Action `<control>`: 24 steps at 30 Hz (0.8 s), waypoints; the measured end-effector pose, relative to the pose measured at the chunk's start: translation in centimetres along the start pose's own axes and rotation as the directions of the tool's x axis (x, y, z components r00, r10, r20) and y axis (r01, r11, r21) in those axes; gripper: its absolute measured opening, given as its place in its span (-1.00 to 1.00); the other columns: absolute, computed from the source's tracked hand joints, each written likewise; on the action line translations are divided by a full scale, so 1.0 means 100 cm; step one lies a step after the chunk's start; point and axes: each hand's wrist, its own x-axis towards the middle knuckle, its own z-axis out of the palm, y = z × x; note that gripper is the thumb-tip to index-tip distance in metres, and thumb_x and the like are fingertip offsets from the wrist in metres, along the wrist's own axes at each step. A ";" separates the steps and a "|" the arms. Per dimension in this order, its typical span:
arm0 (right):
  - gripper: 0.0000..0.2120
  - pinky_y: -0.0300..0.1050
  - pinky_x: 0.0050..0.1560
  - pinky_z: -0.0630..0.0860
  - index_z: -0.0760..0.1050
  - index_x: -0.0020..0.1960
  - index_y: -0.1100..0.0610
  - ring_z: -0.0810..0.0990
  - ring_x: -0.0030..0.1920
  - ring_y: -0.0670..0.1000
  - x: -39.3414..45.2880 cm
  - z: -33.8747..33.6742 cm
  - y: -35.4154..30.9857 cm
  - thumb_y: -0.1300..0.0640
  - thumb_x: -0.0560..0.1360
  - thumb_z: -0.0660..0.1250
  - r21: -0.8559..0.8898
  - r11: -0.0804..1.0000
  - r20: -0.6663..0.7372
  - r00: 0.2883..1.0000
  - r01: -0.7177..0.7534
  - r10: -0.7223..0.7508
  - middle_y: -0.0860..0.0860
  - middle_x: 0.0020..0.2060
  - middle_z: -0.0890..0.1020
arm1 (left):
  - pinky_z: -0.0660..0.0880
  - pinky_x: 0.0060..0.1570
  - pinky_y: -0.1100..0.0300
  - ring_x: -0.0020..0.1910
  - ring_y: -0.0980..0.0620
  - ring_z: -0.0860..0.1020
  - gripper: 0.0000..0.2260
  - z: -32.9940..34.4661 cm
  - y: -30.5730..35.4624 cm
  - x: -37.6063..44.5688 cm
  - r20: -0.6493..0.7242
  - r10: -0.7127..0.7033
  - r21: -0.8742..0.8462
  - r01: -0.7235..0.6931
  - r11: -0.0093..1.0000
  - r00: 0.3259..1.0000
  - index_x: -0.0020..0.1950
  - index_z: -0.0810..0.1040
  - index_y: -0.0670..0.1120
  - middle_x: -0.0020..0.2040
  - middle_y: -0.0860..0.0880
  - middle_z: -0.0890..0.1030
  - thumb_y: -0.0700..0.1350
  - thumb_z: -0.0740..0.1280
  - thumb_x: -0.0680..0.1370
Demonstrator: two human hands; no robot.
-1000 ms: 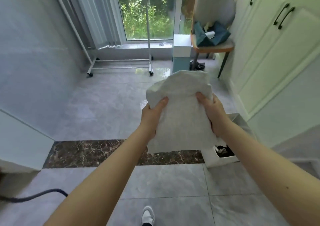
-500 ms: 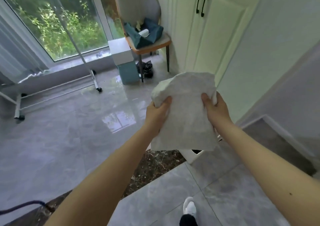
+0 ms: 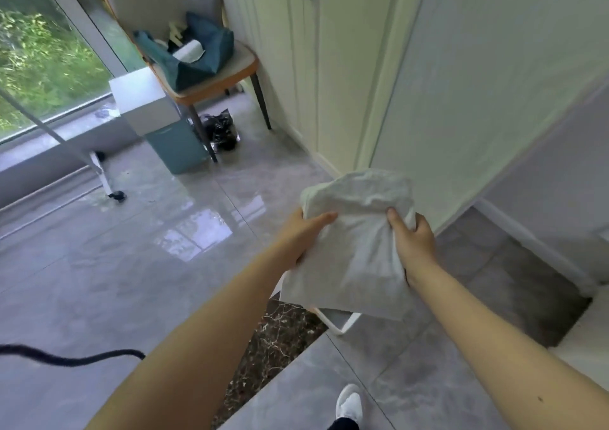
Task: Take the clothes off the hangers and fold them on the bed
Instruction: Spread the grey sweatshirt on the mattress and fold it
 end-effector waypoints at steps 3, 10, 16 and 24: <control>-0.59 -0.07 0.02 0.49 0.45 0.19 0.16 0.56 0.00 0.08 0.029 0.000 0.023 -0.08 0.47 0.36 0.049 0.991 -0.019 0.992 -0.127 0.128 0.06 0.04 0.58 | 0.59 -0.09 0.12 -0.07 0.01 0.60 -0.59 0.011 -0.008 0.043 0.011 -0.012 0.209 0.009 0.978 1.000 0.16 0.52 -0.05 0.01 -0.03 0.63 -0.01 0.51 0.37; -0.47 0.02 -0.02 0.59 0.42 0.27 0.14 0.64 0.02 0.13 0.082 0.013 0.101 0.15 0.36 0.50 0.111 0.891 0.221 0.885 -0.440 0.410 0.12 0.05 0.65 | 0.40 -0.10 0.23 -0.05 0.07 0.51 -0.58 0.015 -0.056 0.134 0.053 0.012 0.482 -0.036 0.876 0.999 0.22 0.53 -0.02 0.01 0.05 0.57 0.02 0.48 0.40; -0.40 0.02 -0.04 0.57 0.30 0.33 0.03 0.61 0.05 0.13 0.103 0.045 0.185 0.18 0.37 0.48 0.210 0.814 0.164 0.840 -0.542 0.517 0.07 0.11 0.60 | 0.43 -0.04 0.17 0.05 -0.03 0.54 -0.60 0.010 -0.119 0.211 0.101 -0.153 0.529 0.077 0.845 0.983 0.24 0.51 -0.03 0.07 -0.01 0.57 0.01 0.45 0.43; -0.50 0.02 -0.11 0.55 0.32 0.29 0.00 0.60 0.02 0.16 0.120 0.094 0.283 0.22 0.42 0.40 0.282 0.726 0.075 0.768 -0.628 0.636 0.08 0.09 0.59 | 0.51 -0.01 0.05 -0.09 -0.06 0.53 -0.86 -0.012 -0.215 0.275 0.073 -0.347 0.493 0.269 0.827 0.935 0.05 0.48 -0.17 -0.03 -0.10 0.56 -0.15 0.22 0.55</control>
